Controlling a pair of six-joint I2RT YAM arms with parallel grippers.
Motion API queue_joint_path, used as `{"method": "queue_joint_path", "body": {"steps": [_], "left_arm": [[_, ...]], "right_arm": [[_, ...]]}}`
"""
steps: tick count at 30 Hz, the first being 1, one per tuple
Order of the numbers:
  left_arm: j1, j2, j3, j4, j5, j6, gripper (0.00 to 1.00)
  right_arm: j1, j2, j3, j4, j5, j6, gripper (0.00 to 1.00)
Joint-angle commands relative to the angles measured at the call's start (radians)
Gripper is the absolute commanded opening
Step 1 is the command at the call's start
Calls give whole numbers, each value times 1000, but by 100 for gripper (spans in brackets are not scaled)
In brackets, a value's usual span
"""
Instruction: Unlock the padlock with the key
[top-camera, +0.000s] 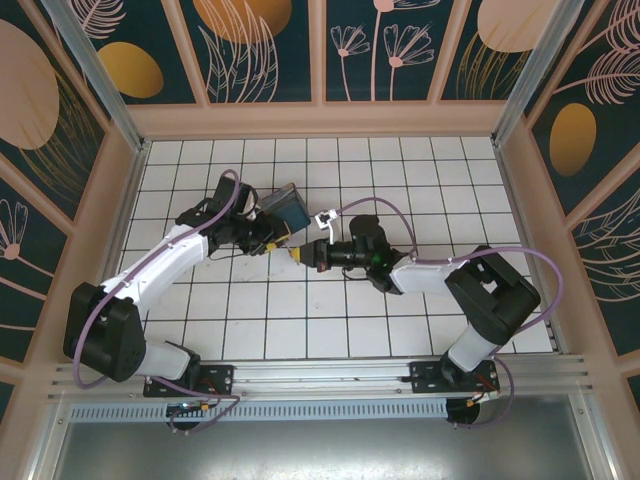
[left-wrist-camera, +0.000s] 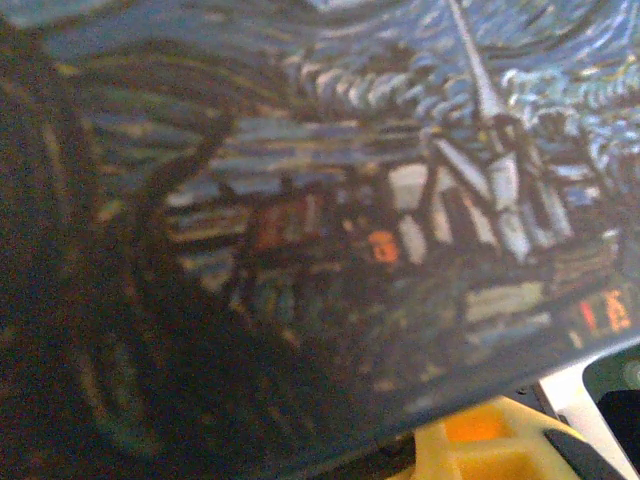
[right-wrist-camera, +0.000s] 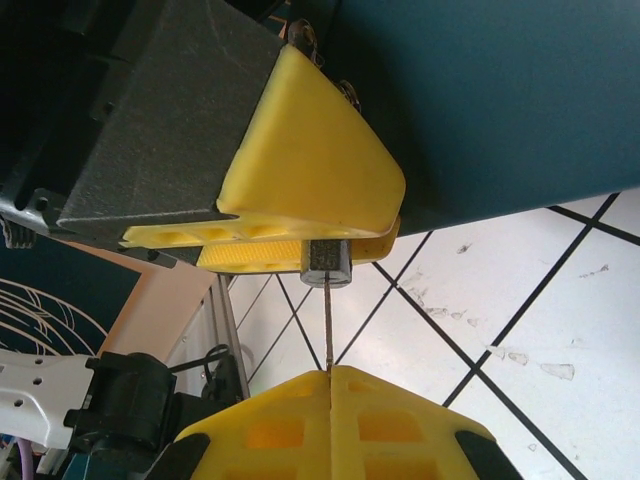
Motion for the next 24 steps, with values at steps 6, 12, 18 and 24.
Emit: {"method": "queue_joint_path", "body": {"steps": [6,12,18,24], "left_arm": [[2,-20,32,34,7,17,14],[4,-26,24,48,13,3,14],[2,-31,26,58,5,-8,14],[0,-30,33,41,4,23,14]], "right_arm": [[-3,30,59,26,10,10,0],[5,55,75,38,1,18,0],[7,55,64,43,7,22,0],[3,61,77,47,6,30,0]]}}
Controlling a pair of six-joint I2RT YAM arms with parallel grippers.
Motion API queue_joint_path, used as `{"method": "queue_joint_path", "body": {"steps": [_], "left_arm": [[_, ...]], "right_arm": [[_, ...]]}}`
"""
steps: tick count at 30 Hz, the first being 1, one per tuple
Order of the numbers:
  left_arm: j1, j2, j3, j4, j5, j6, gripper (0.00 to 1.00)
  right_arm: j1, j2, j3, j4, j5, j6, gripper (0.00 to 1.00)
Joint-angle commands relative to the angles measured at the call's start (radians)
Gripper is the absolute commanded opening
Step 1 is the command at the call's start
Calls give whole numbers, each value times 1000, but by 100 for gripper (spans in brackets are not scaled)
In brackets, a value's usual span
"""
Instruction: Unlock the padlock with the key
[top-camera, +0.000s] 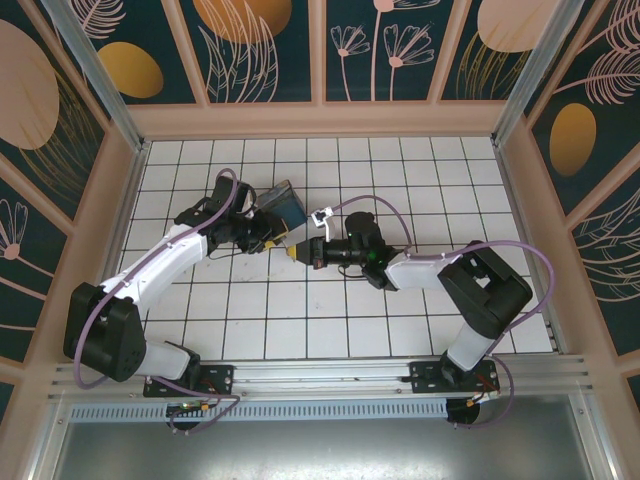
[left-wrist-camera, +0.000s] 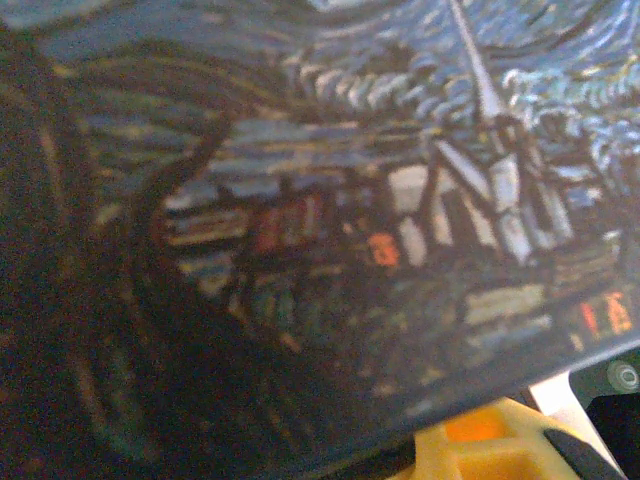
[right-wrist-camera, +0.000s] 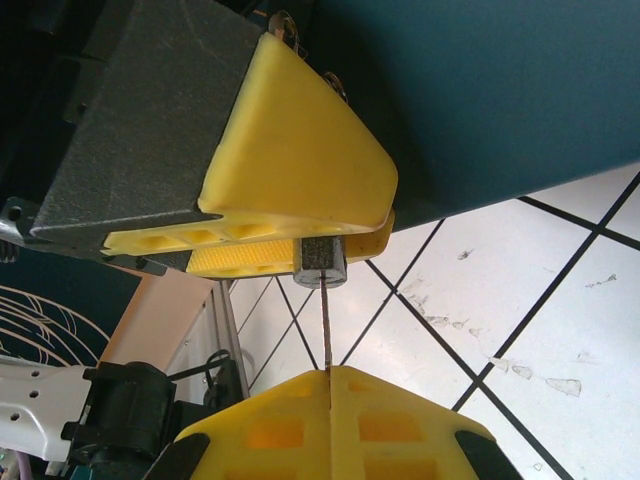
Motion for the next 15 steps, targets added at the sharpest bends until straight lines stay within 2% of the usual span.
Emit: {"method": "queue_joint_path", "body": {"steps": [1,5,15], "left_arm": [[-12,-31,38,13,15,44,14],[-17,-34,48,-30,-27,80,14],[-26,-22,55,-30,-39,97,14]], "right_arm": [[0,12,38,50,11,13,0],[-2,3,40,51,9,13,0],[7,2,74,21,0,20,0]]}}
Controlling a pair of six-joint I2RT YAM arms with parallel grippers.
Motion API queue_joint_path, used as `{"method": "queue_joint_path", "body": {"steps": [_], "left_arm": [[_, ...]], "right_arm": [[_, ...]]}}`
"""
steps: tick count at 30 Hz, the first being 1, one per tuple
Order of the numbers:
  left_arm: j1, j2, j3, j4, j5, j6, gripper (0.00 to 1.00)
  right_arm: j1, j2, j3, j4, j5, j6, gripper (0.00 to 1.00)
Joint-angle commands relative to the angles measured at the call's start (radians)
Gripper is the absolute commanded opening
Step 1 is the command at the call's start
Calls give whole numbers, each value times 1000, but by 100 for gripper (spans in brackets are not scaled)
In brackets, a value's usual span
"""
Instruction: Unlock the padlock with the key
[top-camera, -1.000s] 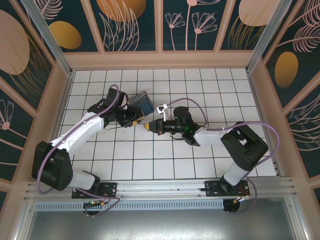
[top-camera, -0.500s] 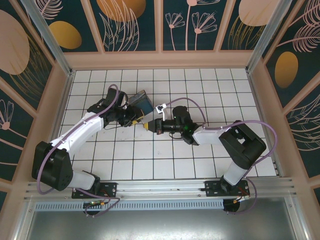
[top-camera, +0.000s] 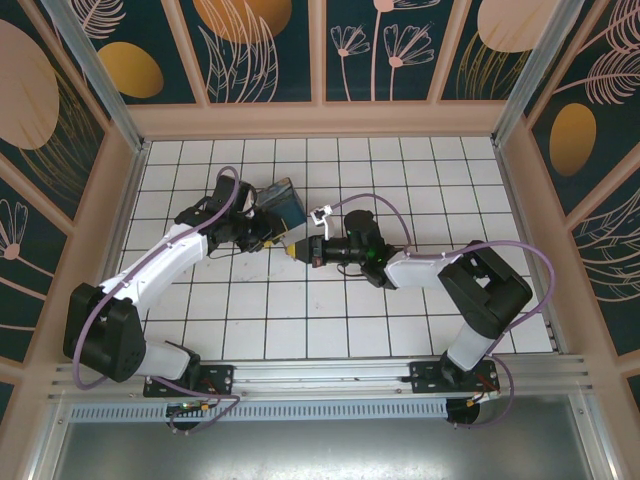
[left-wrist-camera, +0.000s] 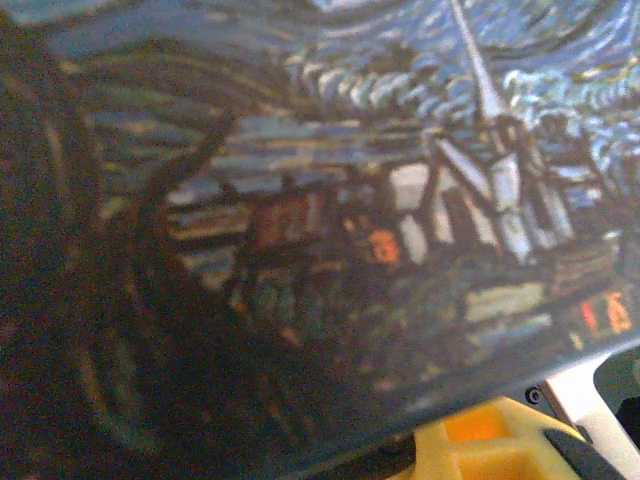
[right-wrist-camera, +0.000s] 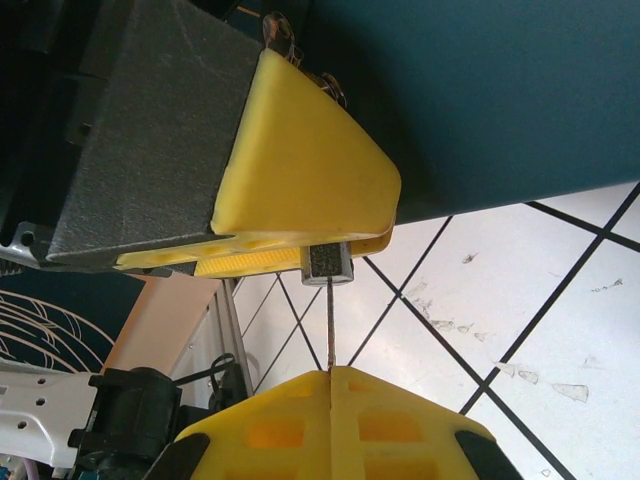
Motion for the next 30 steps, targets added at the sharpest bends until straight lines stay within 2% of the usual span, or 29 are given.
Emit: {"method": "queue_joint_path", "body": {"steps": [1,8,18,21,30], "left_arm": [[-16,-17,47,-20,5,48,13],[-19,-23,65,-42,15,68,13],[2,-25,57,1,63,24,13],[3,-9,91,-50,28,69,12],[-6,3,90,-81,63,157,13]], "right_arm": [[7,2,55,37,2,12,0],[2,31,96,4,-14,10,0],[13,34,71,18,-15,13,0],[4,22,57,16,-15,10,0],[-19,18,50,41,-37,6,0]]}}
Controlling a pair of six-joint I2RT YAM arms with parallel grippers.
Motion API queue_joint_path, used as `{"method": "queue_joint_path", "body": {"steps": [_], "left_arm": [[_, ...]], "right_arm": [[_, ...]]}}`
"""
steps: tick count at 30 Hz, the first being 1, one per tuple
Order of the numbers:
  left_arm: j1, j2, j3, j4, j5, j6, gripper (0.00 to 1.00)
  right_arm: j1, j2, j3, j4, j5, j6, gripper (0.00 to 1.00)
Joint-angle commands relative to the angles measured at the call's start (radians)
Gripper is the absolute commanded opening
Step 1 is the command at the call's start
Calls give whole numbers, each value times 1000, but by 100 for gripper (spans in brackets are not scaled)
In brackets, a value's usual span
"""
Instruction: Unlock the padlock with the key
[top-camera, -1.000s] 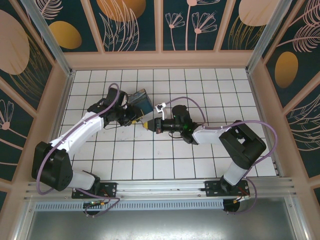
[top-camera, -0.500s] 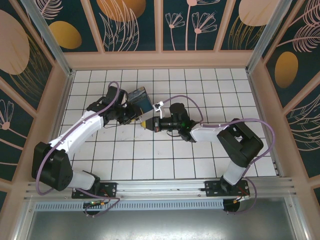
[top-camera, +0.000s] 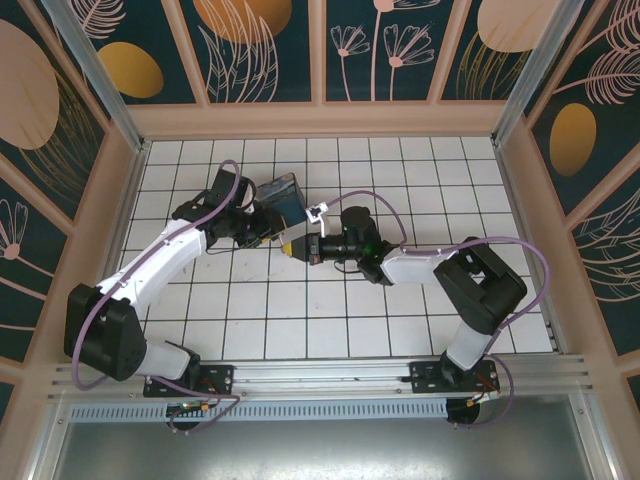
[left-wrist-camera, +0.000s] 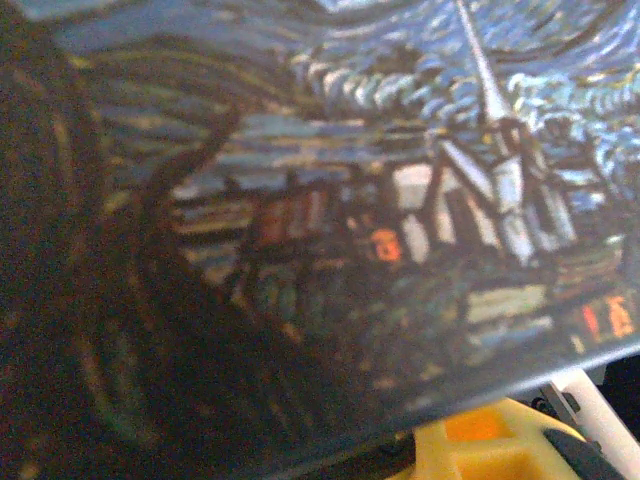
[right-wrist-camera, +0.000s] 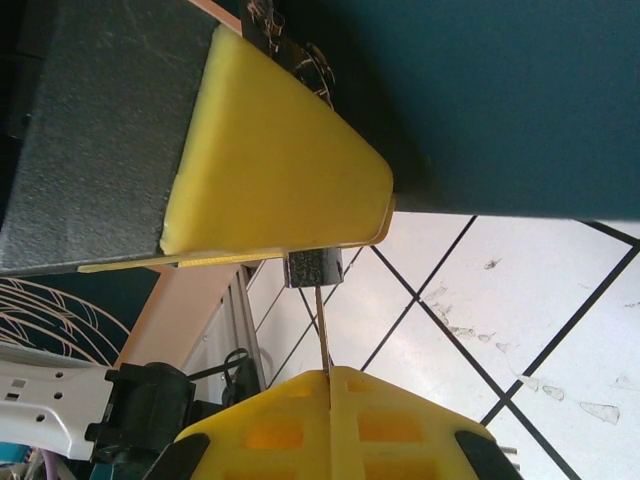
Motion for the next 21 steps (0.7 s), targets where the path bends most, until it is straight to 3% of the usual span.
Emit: {"method": "queue_joint_path", "body": {"steps": [1,12,21], "left_arm": [[-16,-1,36,-21,52,61,13],[-20,10,54,-67,37,86,13],[-31,18,65,-61,27,68,13]], "right_arm": [[-16,-13,15,45,7,2,0],[-26,-31,59,-60,31,-77,0],[-28,-4,92,-22,-17,-58,0]]}}
